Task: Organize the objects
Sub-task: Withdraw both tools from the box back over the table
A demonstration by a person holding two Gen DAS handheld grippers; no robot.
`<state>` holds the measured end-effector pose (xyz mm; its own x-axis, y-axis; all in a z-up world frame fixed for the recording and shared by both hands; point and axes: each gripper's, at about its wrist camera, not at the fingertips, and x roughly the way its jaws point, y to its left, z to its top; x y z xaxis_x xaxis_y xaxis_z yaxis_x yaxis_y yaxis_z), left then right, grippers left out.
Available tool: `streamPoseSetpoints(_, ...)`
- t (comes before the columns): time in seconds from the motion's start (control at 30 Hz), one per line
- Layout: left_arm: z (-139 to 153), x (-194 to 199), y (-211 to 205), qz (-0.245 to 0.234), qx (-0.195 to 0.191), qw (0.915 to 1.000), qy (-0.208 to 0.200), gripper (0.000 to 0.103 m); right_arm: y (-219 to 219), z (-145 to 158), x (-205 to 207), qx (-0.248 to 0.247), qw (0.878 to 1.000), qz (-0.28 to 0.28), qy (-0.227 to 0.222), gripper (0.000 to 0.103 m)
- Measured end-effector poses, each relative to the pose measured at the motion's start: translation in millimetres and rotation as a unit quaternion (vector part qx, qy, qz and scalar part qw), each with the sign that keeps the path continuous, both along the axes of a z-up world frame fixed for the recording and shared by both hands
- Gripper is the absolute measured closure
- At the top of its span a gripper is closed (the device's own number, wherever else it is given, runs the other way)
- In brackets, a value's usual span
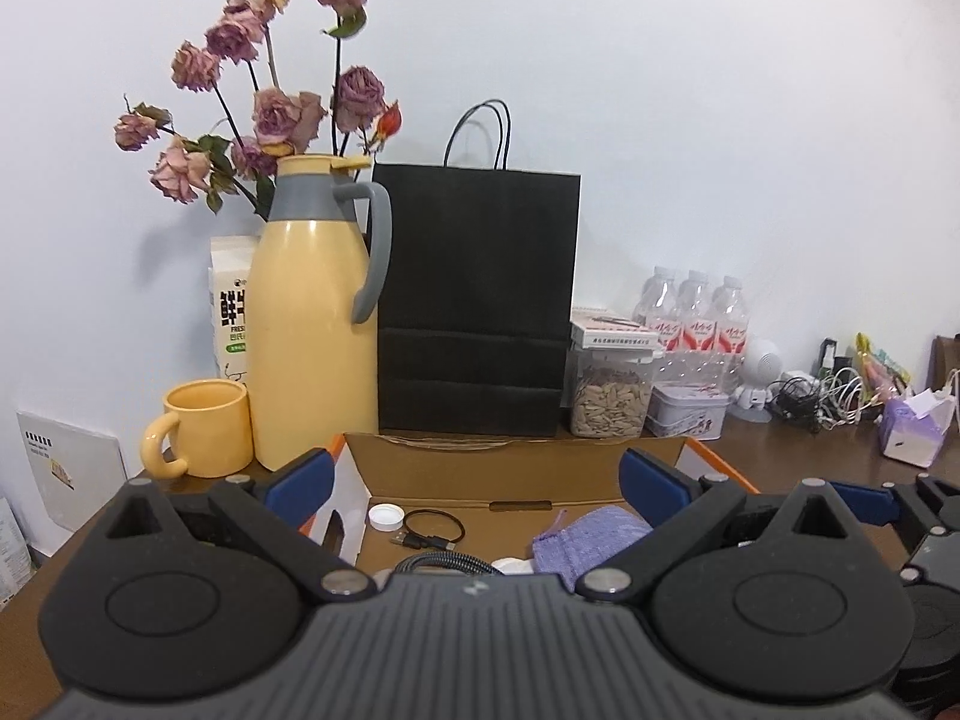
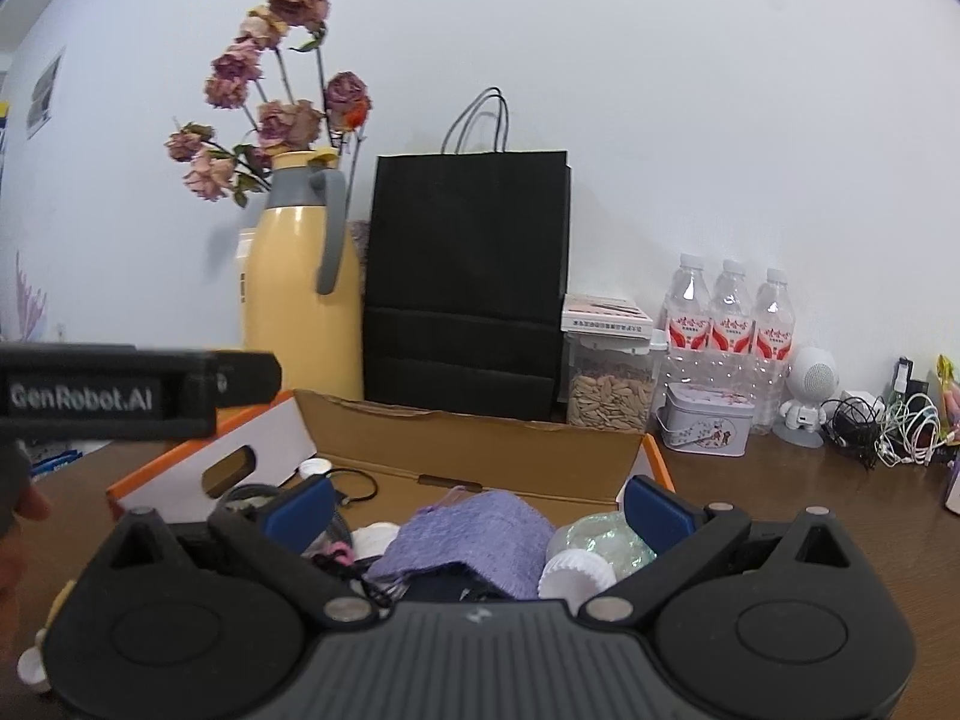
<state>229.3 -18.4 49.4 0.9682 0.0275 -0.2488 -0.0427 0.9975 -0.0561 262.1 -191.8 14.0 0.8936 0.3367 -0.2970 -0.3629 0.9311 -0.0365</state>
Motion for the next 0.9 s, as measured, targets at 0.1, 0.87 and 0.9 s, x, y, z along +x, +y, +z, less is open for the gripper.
streamPoseSetpoints(0.1,2.5,-14.6,4.0,-0.006,-0.004,1.0,0.003,0.0,-1.1,1.9,-14.1,-0.003,1.0,0.005,-0.005,0.0)
streamPoseSetpoints(0.87,-13.6,-117.7,50.9,0.017,0.016,0.9971,0.073,0.0,-22.5,-12.4,-110.1,-0.003,0.999,0.013,0.034,0.0)
streamPoseSetpoints(0.9,-14.9,-120.3,52.0,0.018,0.016,0.9968,0.076,0.0,-22.3,-12.5,-112.9,-0.003,0.999,0.013,0.036,0.0)
